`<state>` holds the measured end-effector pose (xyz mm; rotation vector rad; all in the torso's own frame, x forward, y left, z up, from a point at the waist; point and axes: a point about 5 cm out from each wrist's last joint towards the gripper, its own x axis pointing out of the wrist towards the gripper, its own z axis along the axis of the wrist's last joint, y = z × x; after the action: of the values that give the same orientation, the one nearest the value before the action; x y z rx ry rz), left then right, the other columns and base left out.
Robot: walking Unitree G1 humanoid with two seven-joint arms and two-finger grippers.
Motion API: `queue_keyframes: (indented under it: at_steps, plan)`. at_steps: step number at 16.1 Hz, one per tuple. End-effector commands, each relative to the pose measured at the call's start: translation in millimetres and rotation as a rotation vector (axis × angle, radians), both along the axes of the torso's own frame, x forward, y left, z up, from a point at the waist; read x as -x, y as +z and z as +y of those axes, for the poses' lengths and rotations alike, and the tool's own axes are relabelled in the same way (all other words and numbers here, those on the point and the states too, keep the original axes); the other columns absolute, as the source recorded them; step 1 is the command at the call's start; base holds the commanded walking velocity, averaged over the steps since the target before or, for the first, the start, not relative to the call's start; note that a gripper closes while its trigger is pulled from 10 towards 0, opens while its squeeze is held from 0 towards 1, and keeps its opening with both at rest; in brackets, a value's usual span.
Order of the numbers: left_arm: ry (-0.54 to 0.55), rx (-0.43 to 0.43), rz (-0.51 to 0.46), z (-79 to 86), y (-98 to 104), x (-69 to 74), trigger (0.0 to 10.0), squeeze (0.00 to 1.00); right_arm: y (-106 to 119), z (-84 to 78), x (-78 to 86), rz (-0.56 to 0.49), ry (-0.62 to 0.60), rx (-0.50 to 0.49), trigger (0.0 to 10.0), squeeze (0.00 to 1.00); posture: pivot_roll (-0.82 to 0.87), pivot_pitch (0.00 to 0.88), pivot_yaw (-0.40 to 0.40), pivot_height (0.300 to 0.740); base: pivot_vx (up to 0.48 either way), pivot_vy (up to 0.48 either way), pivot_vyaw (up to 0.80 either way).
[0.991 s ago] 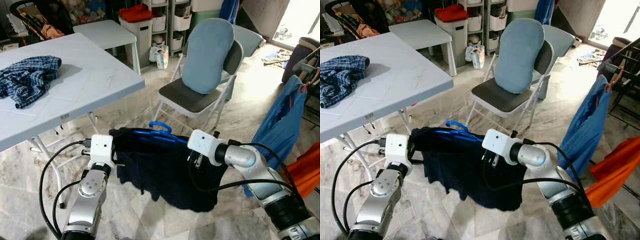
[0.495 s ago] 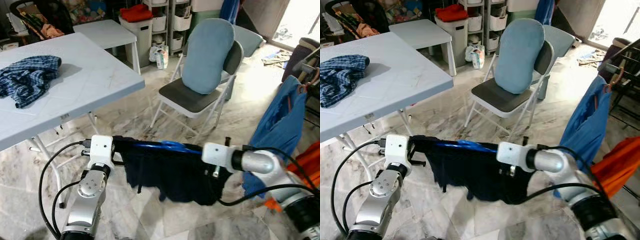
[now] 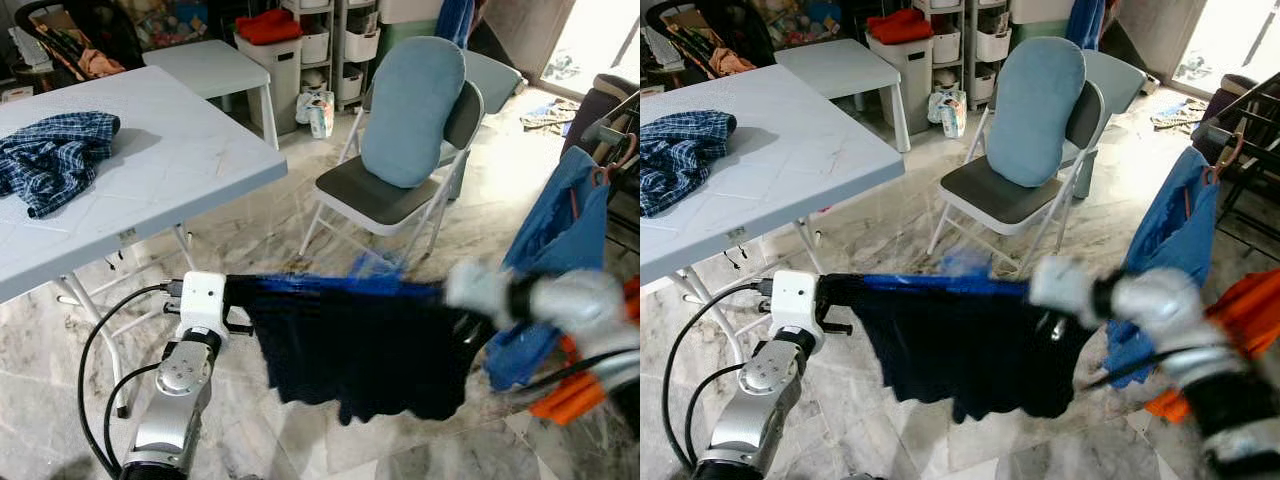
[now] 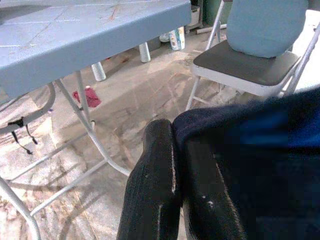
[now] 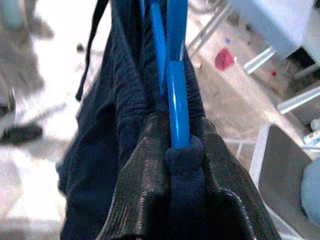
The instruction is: Hang hanger
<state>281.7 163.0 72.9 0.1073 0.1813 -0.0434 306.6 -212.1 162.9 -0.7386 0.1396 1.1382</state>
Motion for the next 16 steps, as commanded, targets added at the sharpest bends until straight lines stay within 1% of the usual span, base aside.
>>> queue_keyframes:
  at_steps: [1, 3, 4, 5, 6, 7, 8, 9, 10, 11, 12, 13, 14, 15, 16]
  plan:
    - [0.141, -0.035, 0.04, 37.5, -4, 3.0, 0.0, 0.0, 24, -22.7, 0.0, 0.004, -0.048, -0.043, 10.0, 0.0, -0.08, 0.0, 0.007, 0.74, 0.0, 0.0, 0.0]
    - [0.141, -0.027, 0.049, 37.2, -5, 3.0, 0.0, 0.0, 35, -22.4, 3.3, 0.034, 0.008, -0.102, 10.0, 0.0, -0.08, 0.0, 0.009, 0.74, 0.0, 0.0, 0.0]
    - [0.138, -0.021, 0.054, 36.6, -6, 2.9, 0.0, 0.0, 41, -22.7, 4.1, 0.066, 0.024, -0.154, 10.0, 0.0, -0.08, 0.0, 0.009, 0.74, 0.0, 0.0, 0.0]
    - [0.136, -0.018, 0.057, 36.2, -7, 2.9, 0.0, 0.0, 45, -22.7, 3.7, 0.075, 0.027, -0.187, 10.0, 0.0, -0.08, 0.0, 0.009, 0.74, 0.0, 0.0, 0.0]
    - [0.138, 0.005, 0.069, 34.9, -9, 3.3, 0.0, 0.0, 53, -20.3, 4.5, 0.114, 0.044, -0.277, 10.0, 0.0, -0.08, 0.0, 0.009, 0.74, 0.0, 0.0, 0.0]
    - [0.136, 0.02, 0.072, 32.9, -10, 3.5, 0.2, 0.0, 55, -15.0, 2.5, 0.127, 0.031, -0.339, 10.0, 0.0, -0.08, 0.0, 0.008, 0.74, 0.0, 0.0, 0.0]
    - [0.125, 0.024, 0.071, 30.6, -9, 3.4, 1.5, 0.0, 53, -13.1, 1.5, 0.126, 0.024, -0.35, 10.0, 0.0, -0.08, 0.0, 0.006, 0.74, 0.0, 0.0, 0.0]
    - [0.1, 0.031, 0.078, 24.6, -10, 4.2, 3.6, 0.0, 49, -7.0, -0.8, 0.123, 0.004, -0.385, 10.0, 0.0, -0.08, 0.0, 0.005, 0.74, 0.0, 0.0, 0.0]
    - [0.012, 0.023, 0.061, 11.4, -9, 5.4, 10.0, 0.16, 39, 2.0, -6.8, 0.103, -0.061, -0.392, 10.0, 0.0, -0.07, 0.0, 0.002, 0.74, 0.0, 0.0, 0.0]
    - [-0.025, 0.008, 0.053, 6.4, -8, 6.1, 10.0, 0.16, 35, 5.4, -8.1, 0.1, -0.083, -0.39, 10.0, 0.0, -0.07, 0.0, 0.002, 0.74, 0.0, 0.0, 0.0]
    - [-0.098, 0.007, 0.035, -5.5, -6, 9.3, 10.0, 1.0, 21, 18.8, -8.2, 0.142, -0.124, -0.406, 10.0, 0.0, -0.07, 0.0, -0.001, 0.74, 0.0, 0.0, 0.0]
    - [-0.144, 0.002, 0.026, -11.8, -6, 11.3, 10.0, 1.0, 12, 25.2, -7.7, 0.158, -0.139, -0.402, 10.0, 0.0, -0.06, 0.0, -0.002, 0.74, 0.0, 0.0, 0.0]
    - [-0.195, -0.011, 0.017, -16.8, -5, 13.9, 10.0, 1.0, 2, 30.2, -7.4, 0.154, -0.148, -0.361, 10.0, 0.0, -0.06, 0.0, -0.004, 0.74, 0.0, 0.0, 0.0]
    - [-0.289, -0.033, 0.007, -23.3, -2, 19.6, 10.0, 1.0, -10, 35.5, -8.0, 0.134, -0.156, -0.297, 10.0, 0.0, -0.05, 0.0, -0.007, 0.74, 0.0, 0.0, 0.0]
    - [-0.345, -0.052, 0.001, -25.9, -1, 23.3, 10.0, 1.0, -15, 37.2, -8.9, 0.103, -0.157, -0.255, 10.0, 0.0, -0.05, 0.0, -0.007, 0.74, 0.0, 0.0, 0.0]
